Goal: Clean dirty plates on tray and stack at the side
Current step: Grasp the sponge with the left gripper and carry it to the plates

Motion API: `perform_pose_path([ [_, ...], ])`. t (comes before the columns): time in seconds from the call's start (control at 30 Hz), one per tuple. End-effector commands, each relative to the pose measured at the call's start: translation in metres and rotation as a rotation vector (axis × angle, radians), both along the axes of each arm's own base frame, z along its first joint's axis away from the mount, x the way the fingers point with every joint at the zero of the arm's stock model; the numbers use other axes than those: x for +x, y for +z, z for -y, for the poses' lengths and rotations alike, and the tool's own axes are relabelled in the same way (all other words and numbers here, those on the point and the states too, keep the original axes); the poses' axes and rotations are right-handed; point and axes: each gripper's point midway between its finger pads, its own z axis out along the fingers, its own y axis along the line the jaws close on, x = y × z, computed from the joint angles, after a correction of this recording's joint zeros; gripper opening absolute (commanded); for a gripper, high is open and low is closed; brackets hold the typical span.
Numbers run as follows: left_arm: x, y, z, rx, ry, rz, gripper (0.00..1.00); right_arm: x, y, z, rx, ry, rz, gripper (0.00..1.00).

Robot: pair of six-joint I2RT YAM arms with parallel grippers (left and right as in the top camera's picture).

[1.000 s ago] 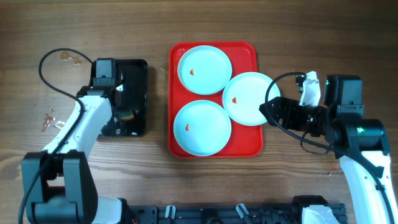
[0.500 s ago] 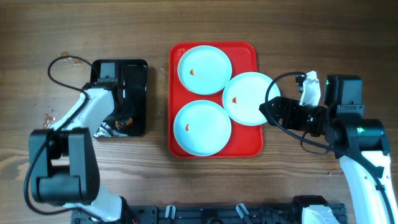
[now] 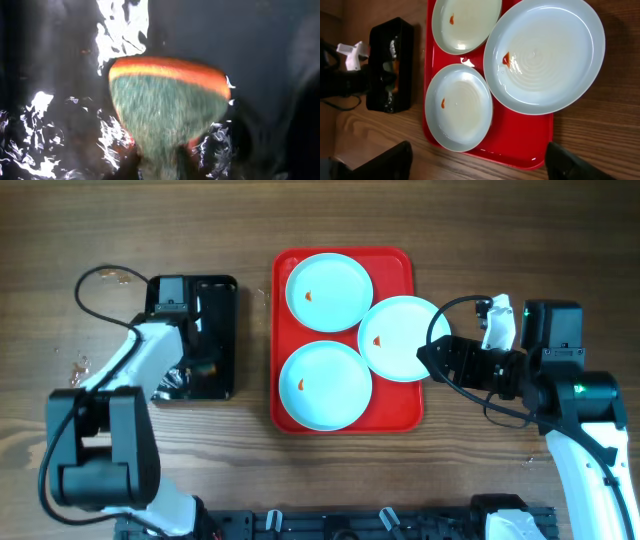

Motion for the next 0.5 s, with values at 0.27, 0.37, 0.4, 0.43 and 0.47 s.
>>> perform_pose_path([
  [0.27,-0.005,0.046,0.012,-0.077,-0.012,0.094,0.04,-0.036,-0.075,-0.036,-0.006,0.180,-0.144,0.55],
  [0.37,-0.003,0.083,0.031,-0.183,-0.032,0.200,0.04,-0.034,-0.083,-0.062,-0.020,0.282,-0.116,0.50],
  [0.4,-0.003,0.094,0.036,-0.208,-0.039,0.230,0.04,-0.031,-0.089,-0.066,-0.046,0.286,-0.117,0.49],
  [0.43,-0.004,0.102,0.038,-0.220,-0.033,0.250,0.04,-0.029,-0.095,-0.067,-0.070,0.255,-0.136,0.48],
  [0.47,-0.006,0.112,0.043,-0.231,-0.030,0.272,0.04,-0.026,-0.107,-0.066,-0.121,0.197,-0.175,0.48],
])
